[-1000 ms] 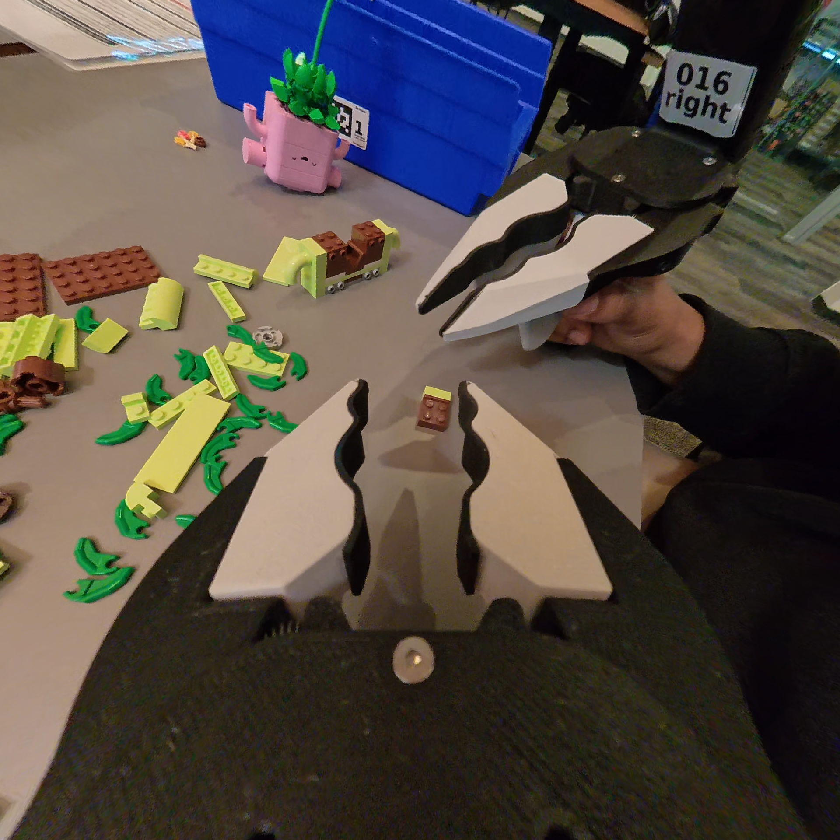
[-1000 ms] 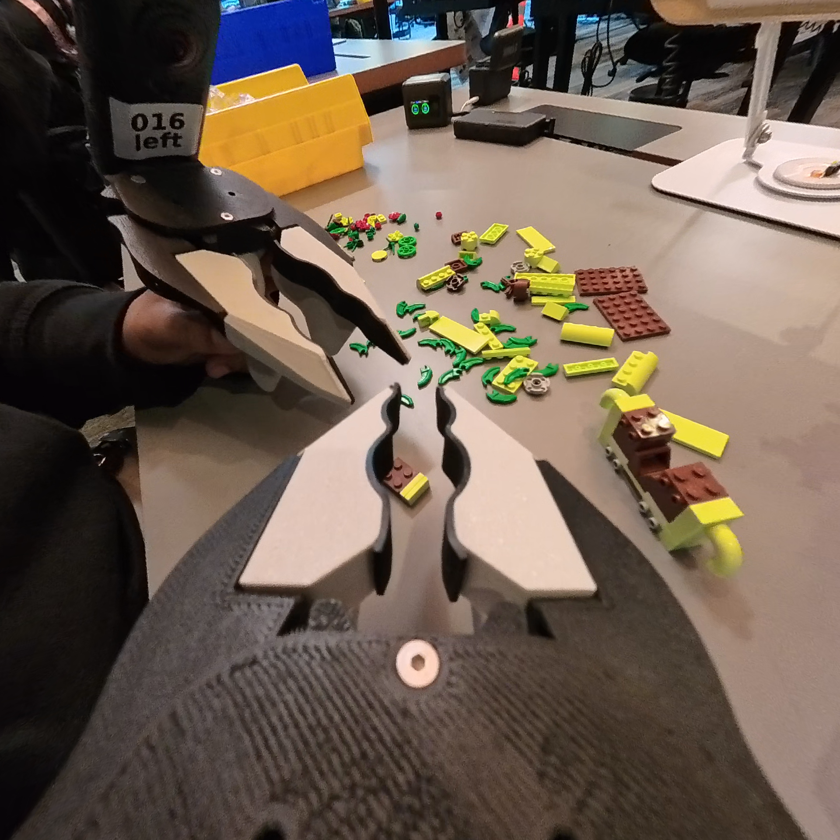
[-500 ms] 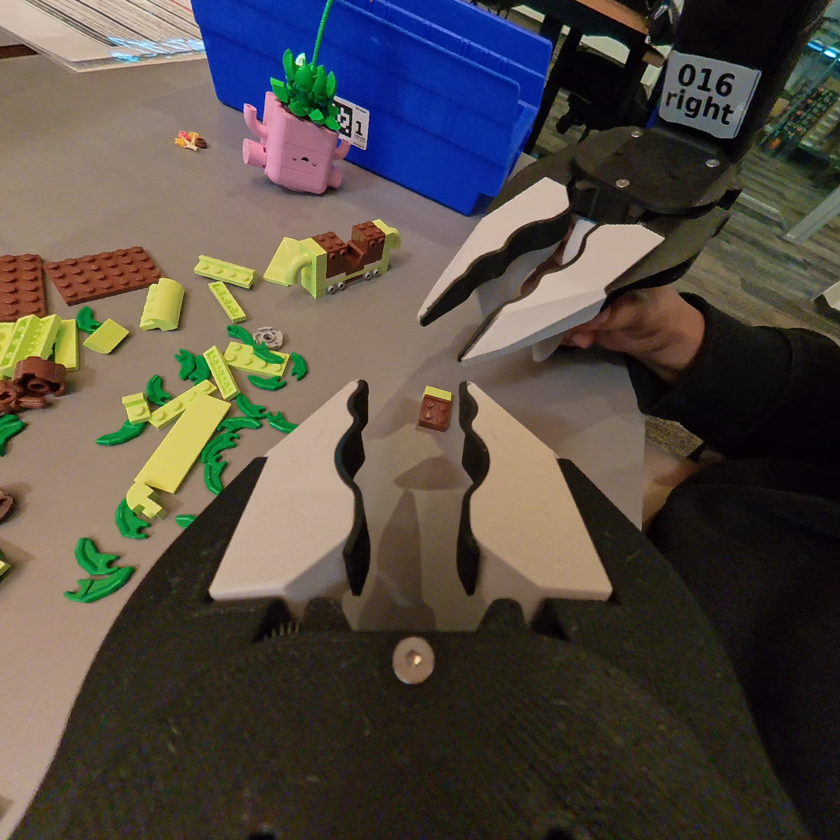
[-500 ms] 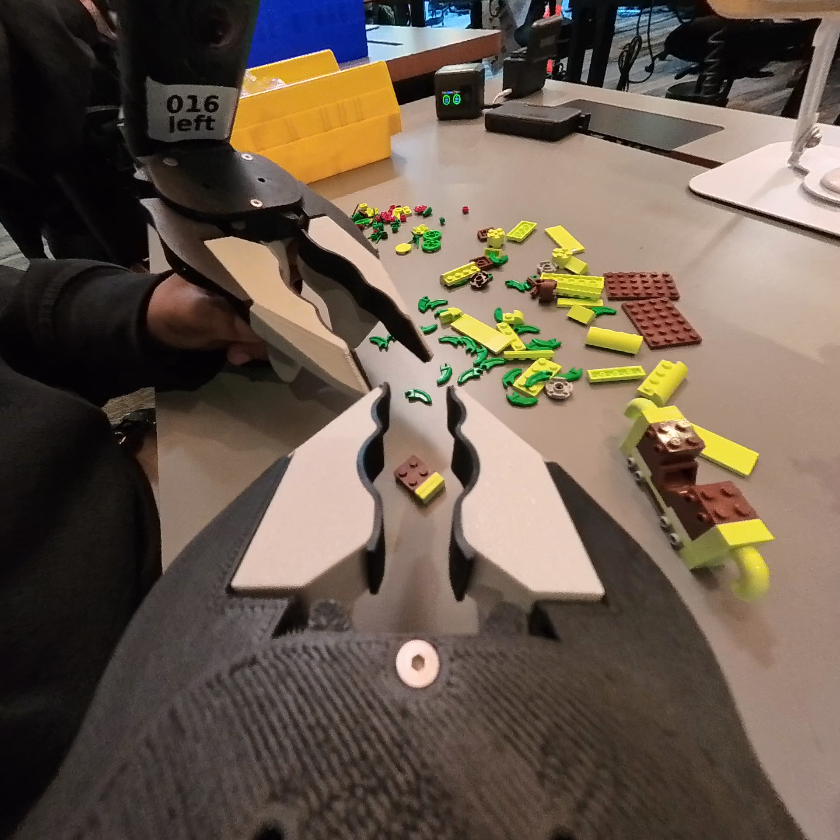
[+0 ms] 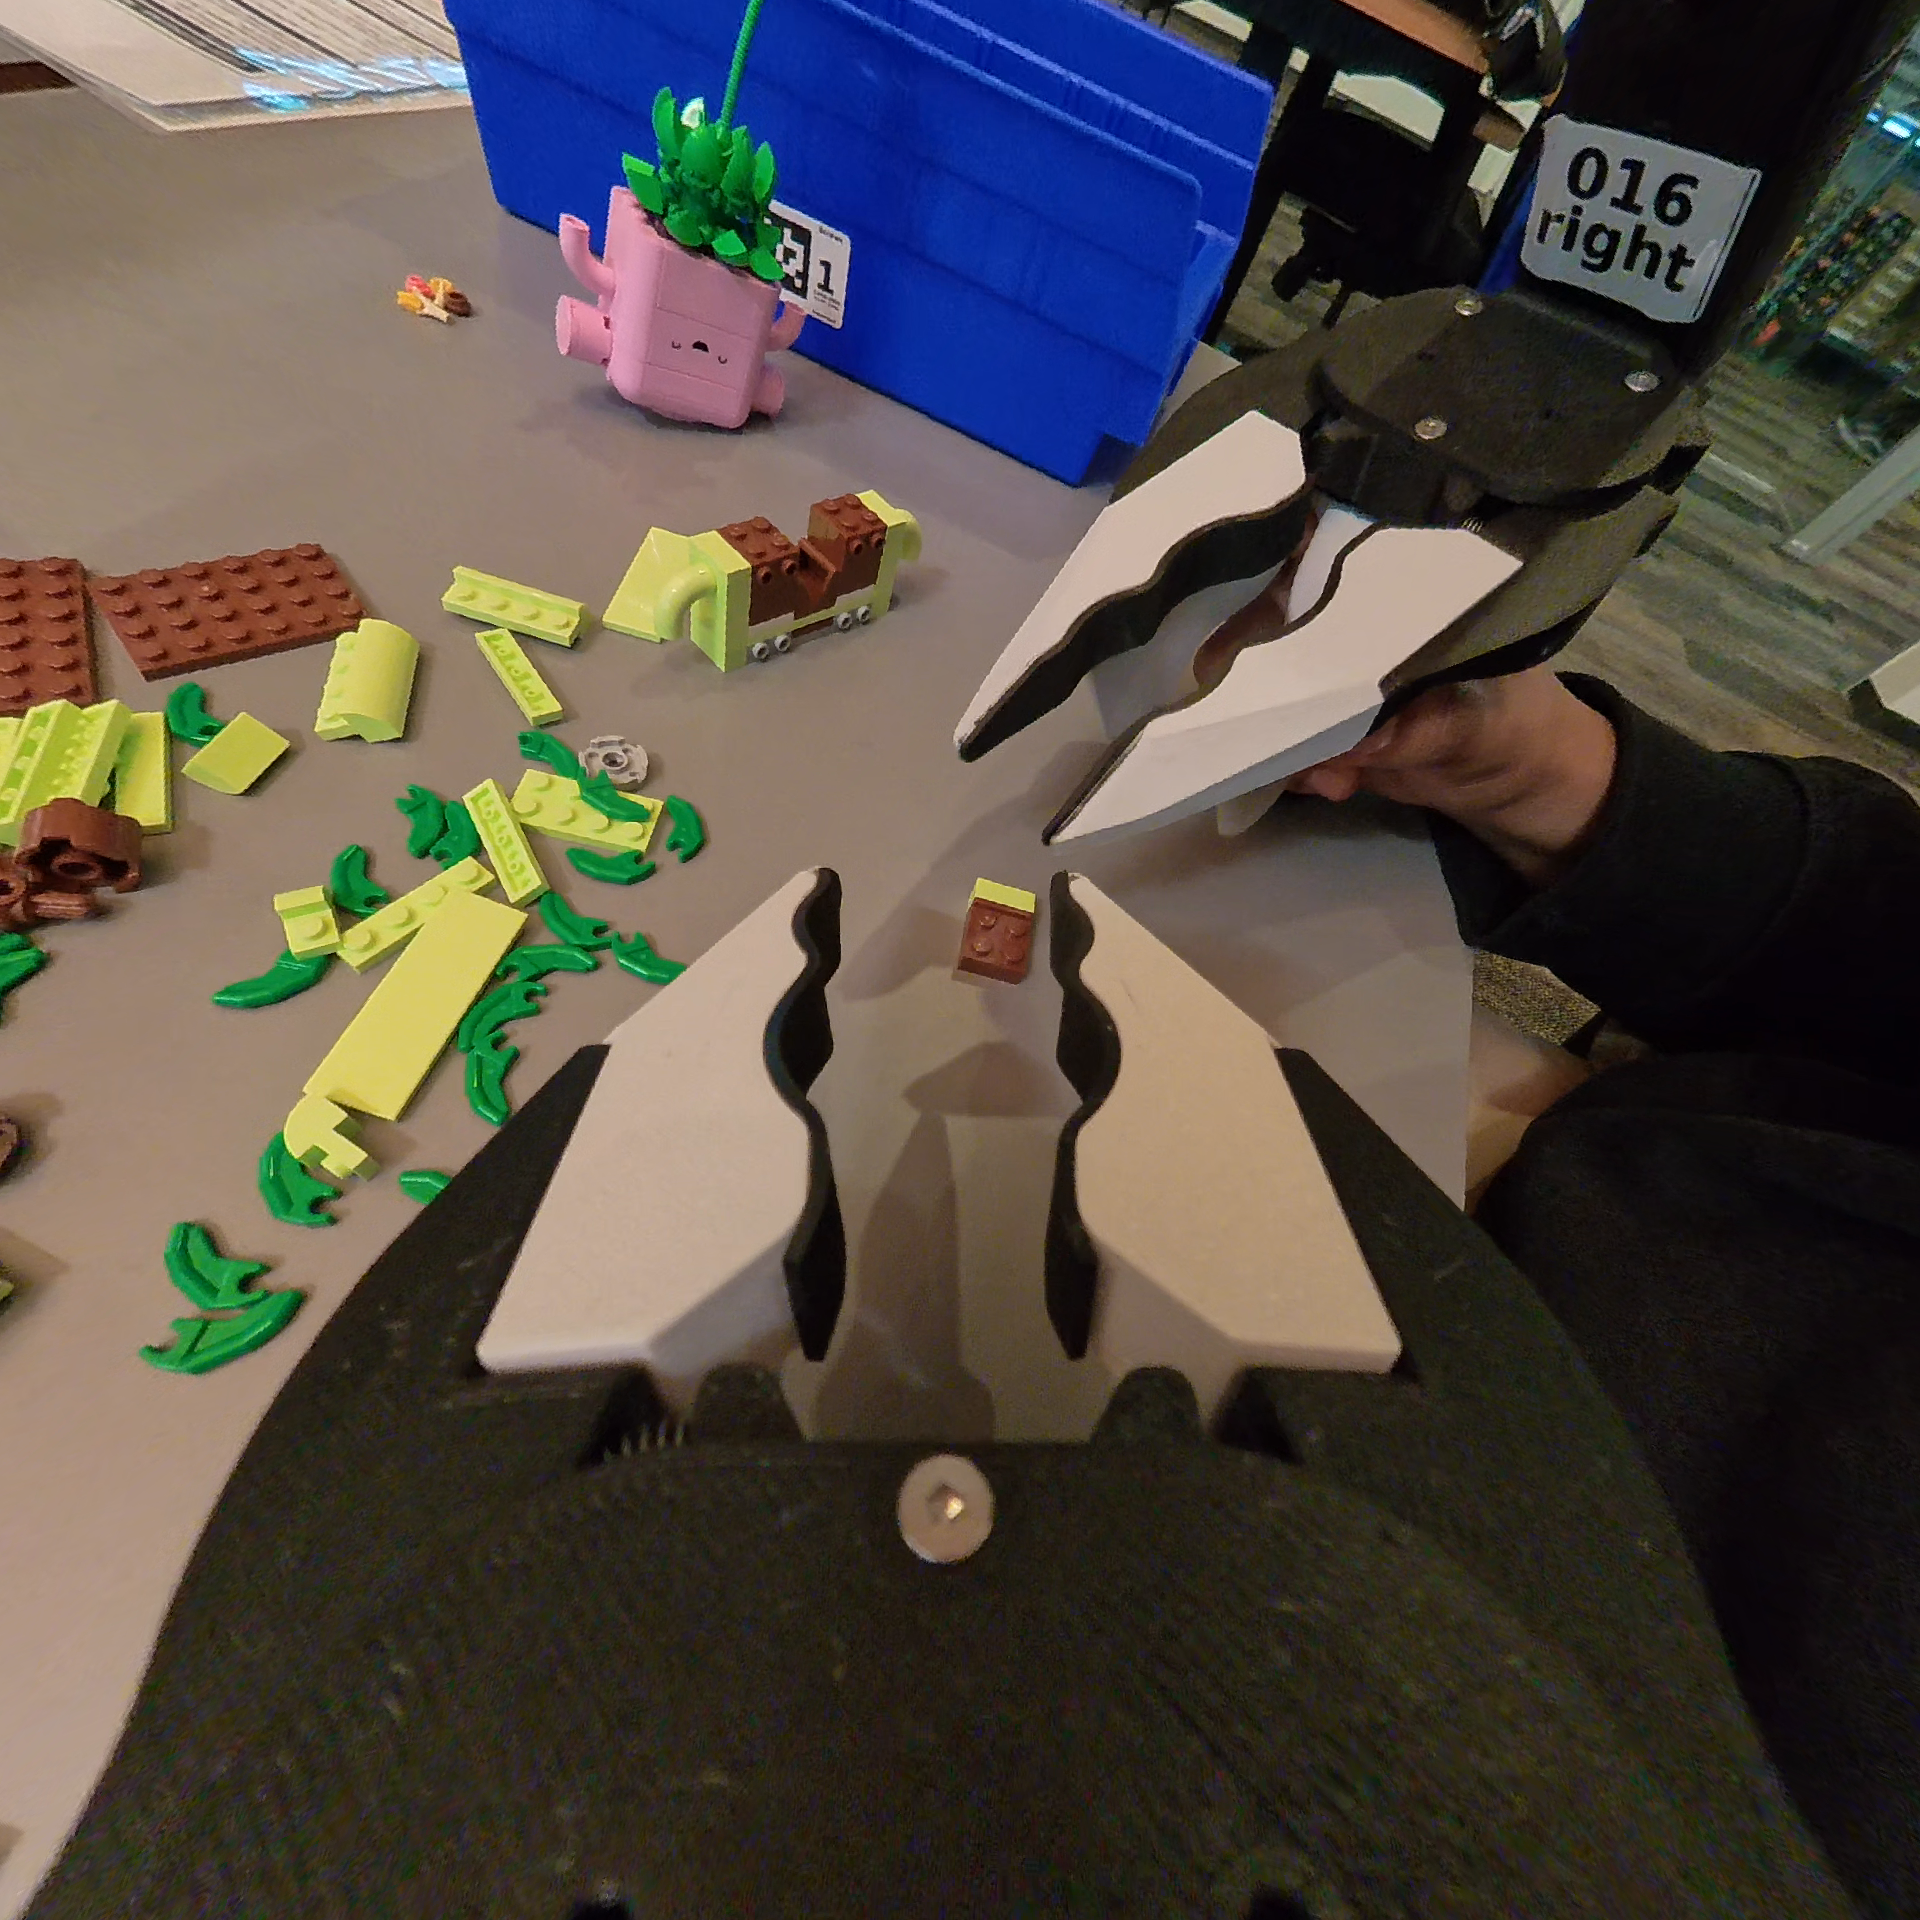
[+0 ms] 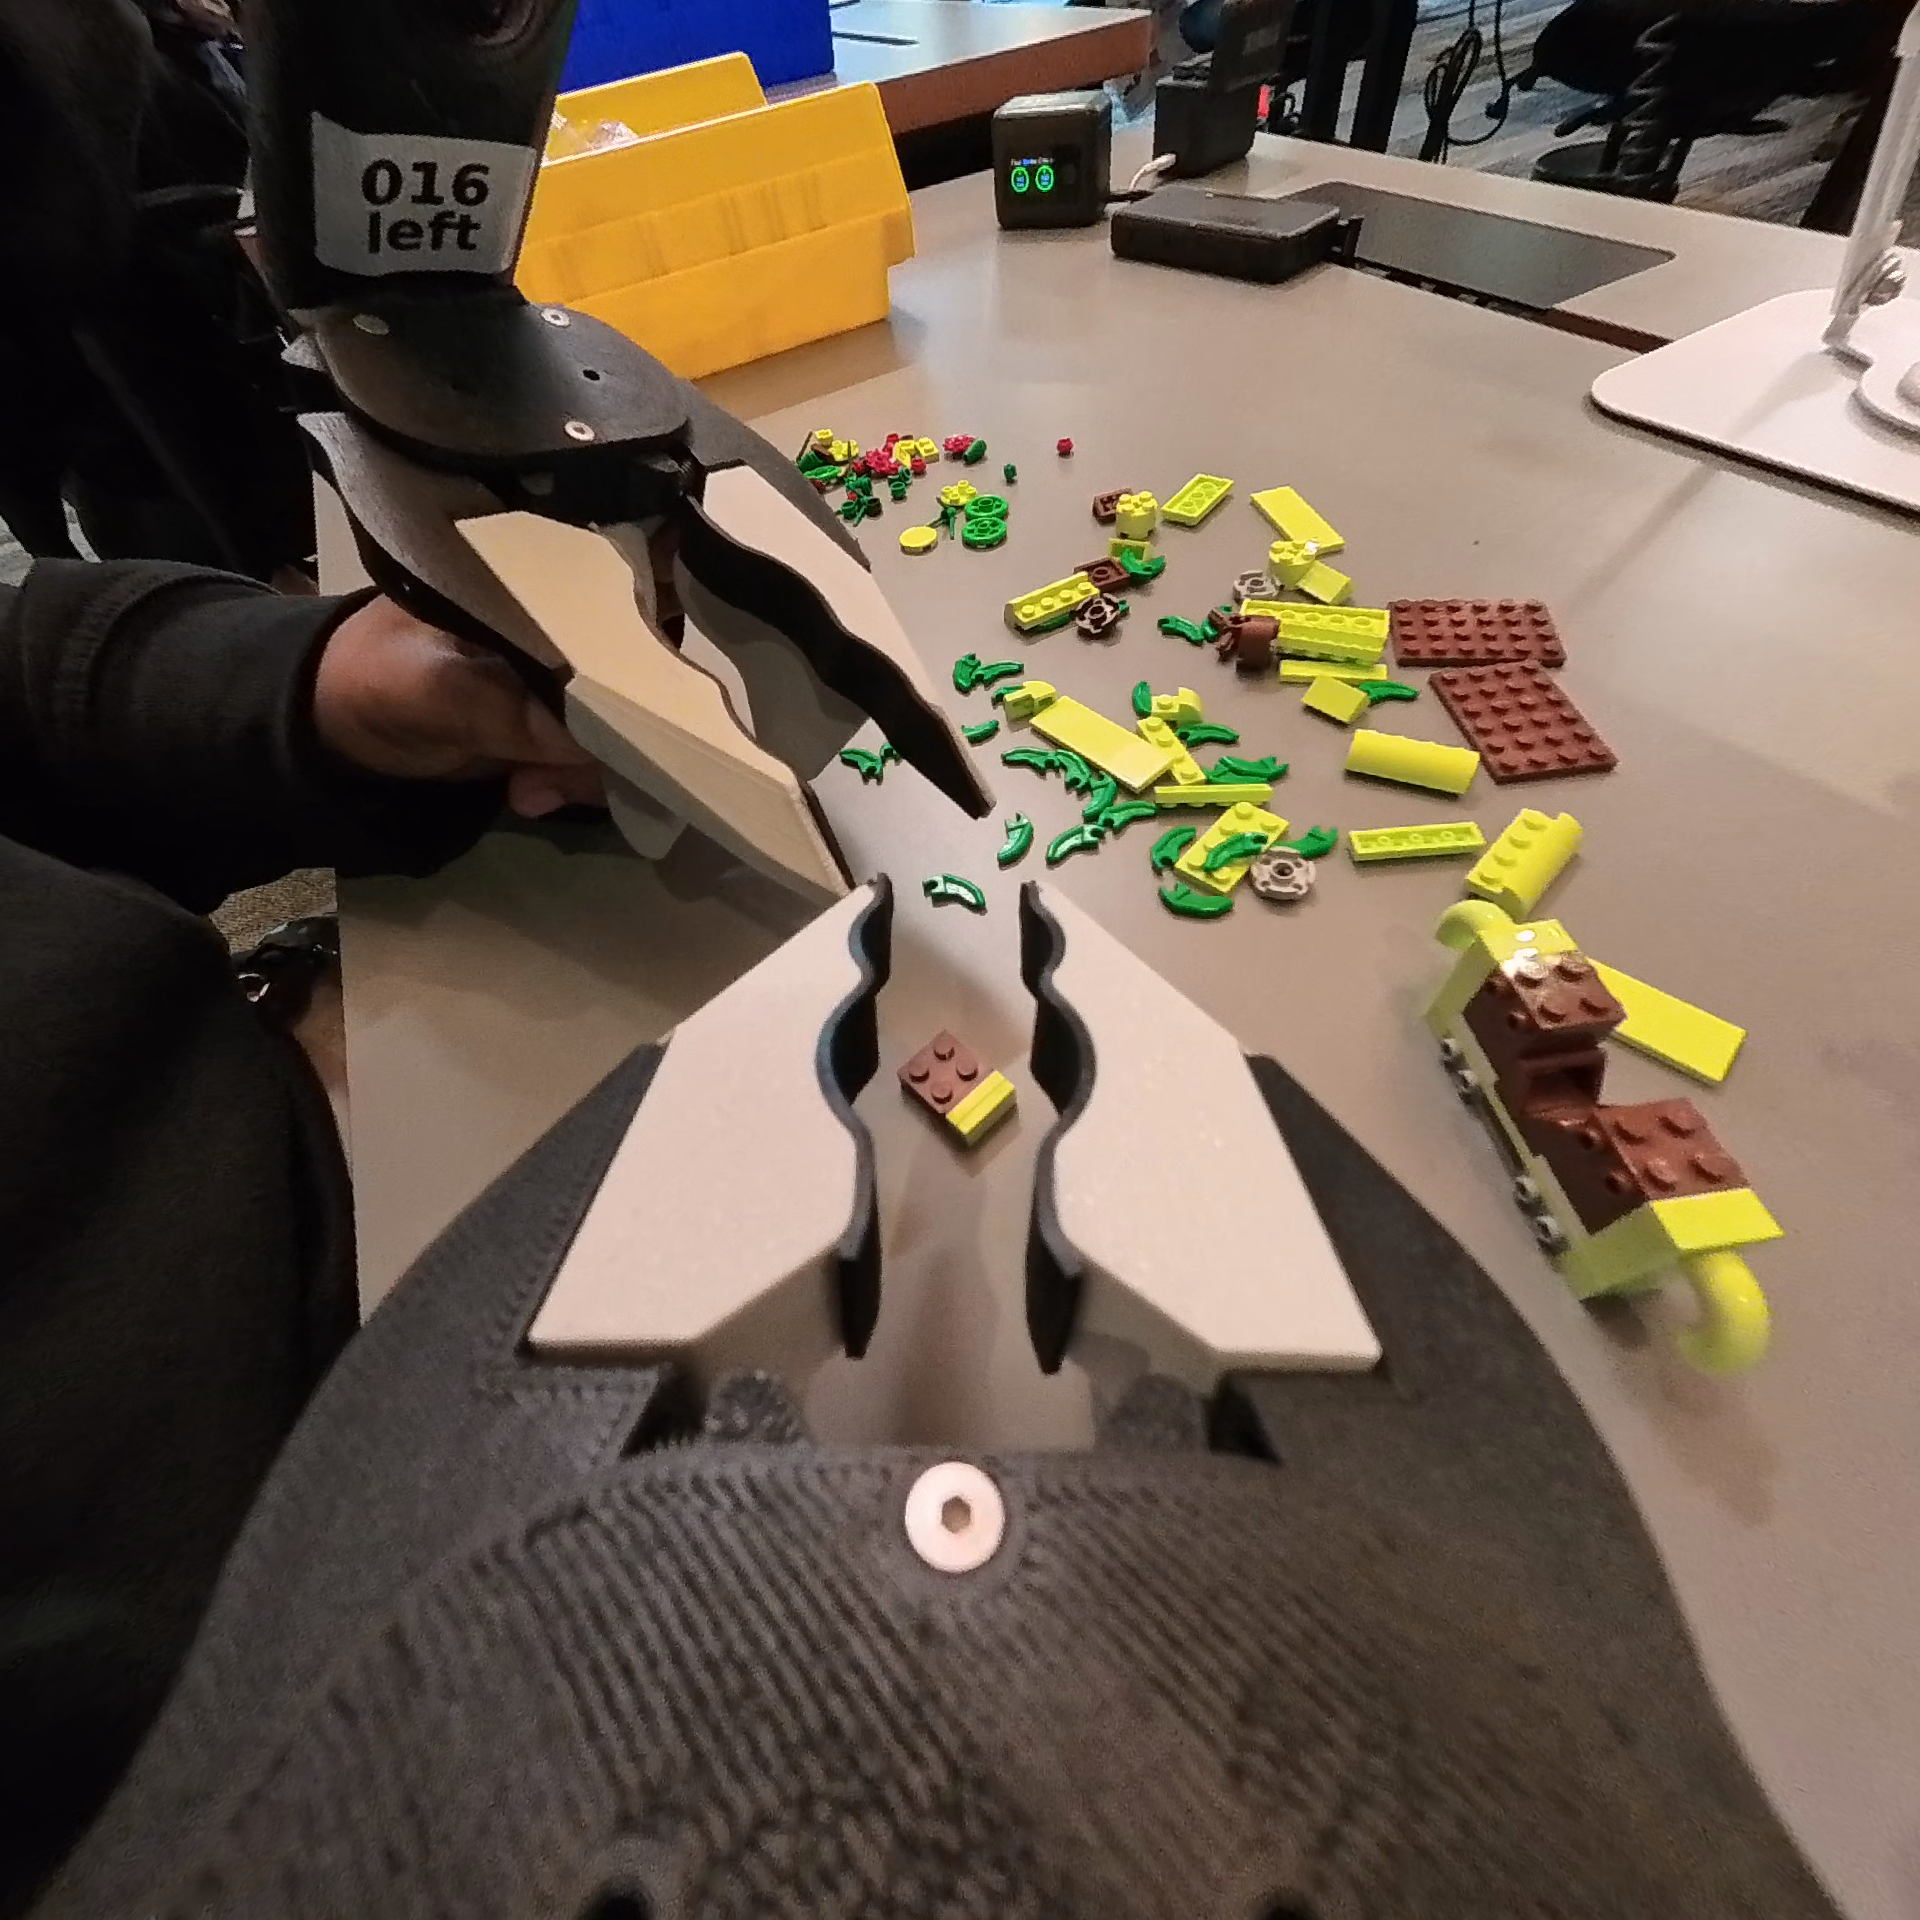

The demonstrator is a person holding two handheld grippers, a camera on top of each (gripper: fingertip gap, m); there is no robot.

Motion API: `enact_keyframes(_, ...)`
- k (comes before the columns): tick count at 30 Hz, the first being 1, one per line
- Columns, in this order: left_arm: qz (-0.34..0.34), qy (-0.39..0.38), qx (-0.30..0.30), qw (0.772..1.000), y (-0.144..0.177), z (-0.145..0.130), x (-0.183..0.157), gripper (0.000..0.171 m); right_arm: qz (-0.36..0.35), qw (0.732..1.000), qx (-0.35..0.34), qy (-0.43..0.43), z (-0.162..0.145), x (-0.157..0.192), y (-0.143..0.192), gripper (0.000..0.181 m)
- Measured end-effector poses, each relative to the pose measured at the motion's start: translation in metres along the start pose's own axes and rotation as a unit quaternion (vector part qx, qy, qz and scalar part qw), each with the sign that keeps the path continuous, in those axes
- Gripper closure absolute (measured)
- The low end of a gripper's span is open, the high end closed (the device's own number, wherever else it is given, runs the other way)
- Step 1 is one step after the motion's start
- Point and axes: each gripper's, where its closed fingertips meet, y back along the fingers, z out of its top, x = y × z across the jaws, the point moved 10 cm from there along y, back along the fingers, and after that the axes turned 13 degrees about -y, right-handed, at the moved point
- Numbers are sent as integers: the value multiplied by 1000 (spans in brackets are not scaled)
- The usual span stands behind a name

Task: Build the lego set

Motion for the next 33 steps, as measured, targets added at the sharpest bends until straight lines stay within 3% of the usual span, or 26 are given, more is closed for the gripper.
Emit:
enact_keyframes(18, -4, 15, 4, 1000, -1, -1, 3, 131, -1, 1000, 8, 3, 0, 1, -2, 159)
enact_keyframes(23, -4, 19, -2, 1000, 1, -1, 3, 132, 13, 1000, -3, -5, 0, -1, 3, 151)
enact_keyframes(33, -8, 16, 0, 1000, 2, -2, 0, 131, -13, 993, 118, 30, -16, 0, -3, 143)
